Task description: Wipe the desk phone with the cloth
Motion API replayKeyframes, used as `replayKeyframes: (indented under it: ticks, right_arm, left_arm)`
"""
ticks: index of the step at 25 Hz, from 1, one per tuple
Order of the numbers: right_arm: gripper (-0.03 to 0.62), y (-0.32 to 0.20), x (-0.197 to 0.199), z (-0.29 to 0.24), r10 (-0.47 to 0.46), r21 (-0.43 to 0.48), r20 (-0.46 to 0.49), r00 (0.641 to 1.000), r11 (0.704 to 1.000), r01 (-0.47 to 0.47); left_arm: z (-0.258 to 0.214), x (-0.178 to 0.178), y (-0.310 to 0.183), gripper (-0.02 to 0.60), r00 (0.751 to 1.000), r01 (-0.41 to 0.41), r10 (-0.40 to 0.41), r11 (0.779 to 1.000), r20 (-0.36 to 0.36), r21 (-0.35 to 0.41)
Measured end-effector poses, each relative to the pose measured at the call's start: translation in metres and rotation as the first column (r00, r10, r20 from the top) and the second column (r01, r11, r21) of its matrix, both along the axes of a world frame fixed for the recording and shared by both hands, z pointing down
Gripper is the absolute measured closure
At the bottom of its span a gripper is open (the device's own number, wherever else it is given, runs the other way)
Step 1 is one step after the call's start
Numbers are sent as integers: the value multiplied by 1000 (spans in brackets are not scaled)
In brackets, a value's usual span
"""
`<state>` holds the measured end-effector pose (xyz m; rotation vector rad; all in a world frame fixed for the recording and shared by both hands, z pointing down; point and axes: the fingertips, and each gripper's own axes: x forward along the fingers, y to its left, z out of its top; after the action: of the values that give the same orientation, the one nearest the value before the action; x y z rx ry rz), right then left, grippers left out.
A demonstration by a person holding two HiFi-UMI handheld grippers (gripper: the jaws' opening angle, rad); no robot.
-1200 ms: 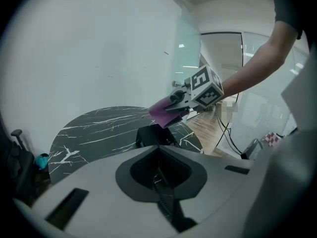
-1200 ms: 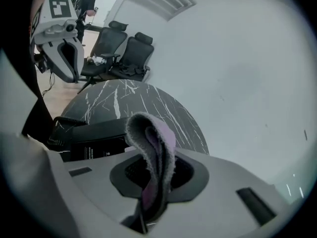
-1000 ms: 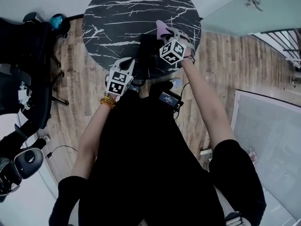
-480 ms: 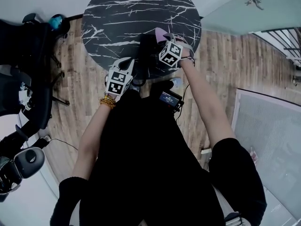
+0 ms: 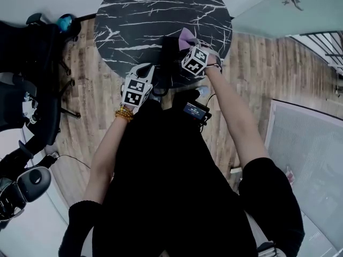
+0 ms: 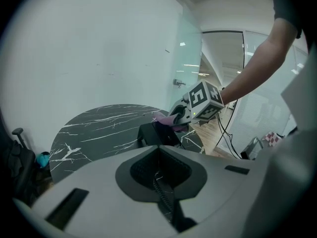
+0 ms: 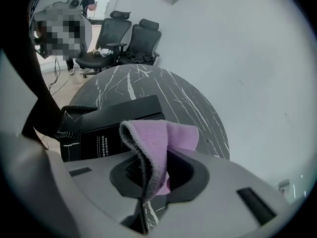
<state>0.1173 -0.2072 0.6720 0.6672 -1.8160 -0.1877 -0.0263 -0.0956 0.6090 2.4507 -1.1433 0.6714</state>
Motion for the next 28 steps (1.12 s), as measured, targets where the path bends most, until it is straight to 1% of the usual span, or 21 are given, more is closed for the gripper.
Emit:
replayKeyframes:
  ticks: [6,13,22,28]
  right_arm:
    - [534,11,-3,8,-11,-29,-19,1000,1000,10]
    - [534,26,-5,16,-10,-61,-8,1000,998,9]
    - [534,45,-12,23,8,-140,4,1000,990,-8]
    - [534,57,-16,27,17,-166,19,1000,986,-13]
  left_arm:
    - [1,0,-3,568,1000,1,-1,1000,-5,-4]
    - [1,6,-4,568,1000,-27,27,1000,-2,-4]
    - [4,12,-3,568,998,-55,55,998,5,-6]
    - [2,15,-2,568,998,-61,61,998,0,-5]
